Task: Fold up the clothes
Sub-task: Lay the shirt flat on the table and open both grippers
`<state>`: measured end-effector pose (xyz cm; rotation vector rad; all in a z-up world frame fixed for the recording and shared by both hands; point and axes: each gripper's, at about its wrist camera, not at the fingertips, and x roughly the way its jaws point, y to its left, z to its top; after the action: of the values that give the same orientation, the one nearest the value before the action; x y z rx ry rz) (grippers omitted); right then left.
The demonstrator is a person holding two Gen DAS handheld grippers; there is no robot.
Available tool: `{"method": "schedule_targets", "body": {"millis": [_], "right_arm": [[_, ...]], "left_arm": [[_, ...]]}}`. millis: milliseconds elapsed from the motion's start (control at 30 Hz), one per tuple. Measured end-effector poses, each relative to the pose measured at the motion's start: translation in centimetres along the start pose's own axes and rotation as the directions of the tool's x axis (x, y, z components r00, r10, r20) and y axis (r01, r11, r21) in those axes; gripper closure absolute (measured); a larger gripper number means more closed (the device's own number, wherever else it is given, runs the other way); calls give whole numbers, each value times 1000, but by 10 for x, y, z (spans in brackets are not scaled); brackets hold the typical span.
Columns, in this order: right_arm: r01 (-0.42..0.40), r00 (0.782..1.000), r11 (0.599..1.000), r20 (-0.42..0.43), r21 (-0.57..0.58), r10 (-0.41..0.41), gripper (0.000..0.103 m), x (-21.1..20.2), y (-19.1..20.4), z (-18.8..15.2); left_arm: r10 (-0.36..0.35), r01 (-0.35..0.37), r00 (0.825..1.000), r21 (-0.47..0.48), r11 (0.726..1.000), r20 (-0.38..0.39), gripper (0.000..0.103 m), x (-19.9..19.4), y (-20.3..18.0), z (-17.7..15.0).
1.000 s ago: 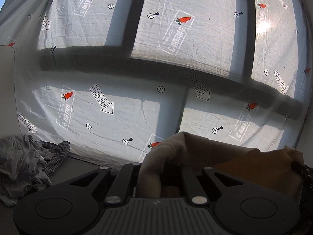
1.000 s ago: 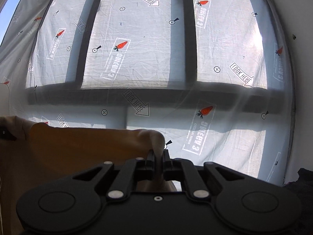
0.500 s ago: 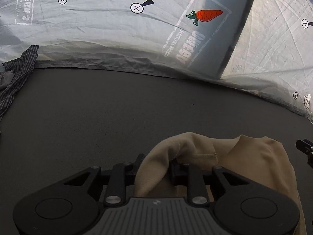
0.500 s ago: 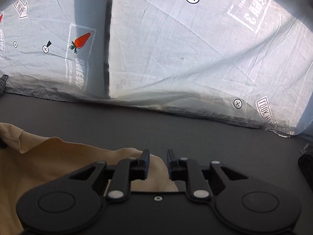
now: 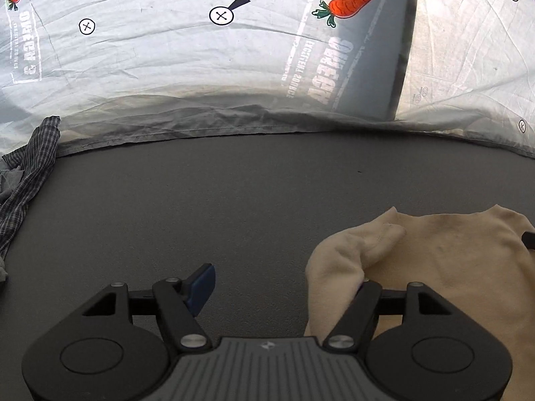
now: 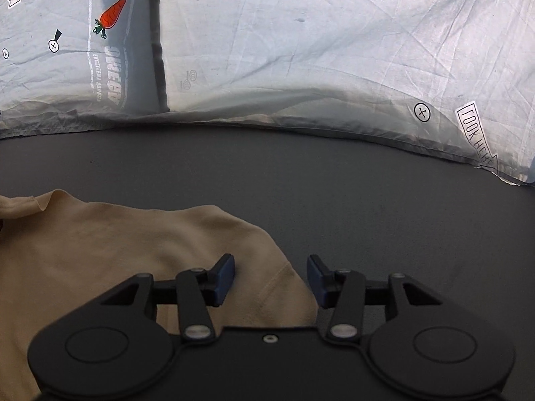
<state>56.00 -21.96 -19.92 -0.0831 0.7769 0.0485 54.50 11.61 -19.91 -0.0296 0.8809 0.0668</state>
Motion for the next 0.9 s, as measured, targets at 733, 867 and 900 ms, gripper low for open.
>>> {"method": "schedule_targets", "body": {"millis": [733,867,900], "right_arm": [[34,998,990,-52,137,-27,52,-126,-69,-57],[83,994,985,-85,152,-71,51,-166,-89,-95],[99,992,983,-99,157,-84,51,-177,-95,-108]], "left_arm": [[-89,90,996,-155,984,14,13,-50,19,20],[-132,137,991,-283,949,34,12,-93,22,1],[-121,125,992,-261,957,32,11,-105,14,-8]]}}
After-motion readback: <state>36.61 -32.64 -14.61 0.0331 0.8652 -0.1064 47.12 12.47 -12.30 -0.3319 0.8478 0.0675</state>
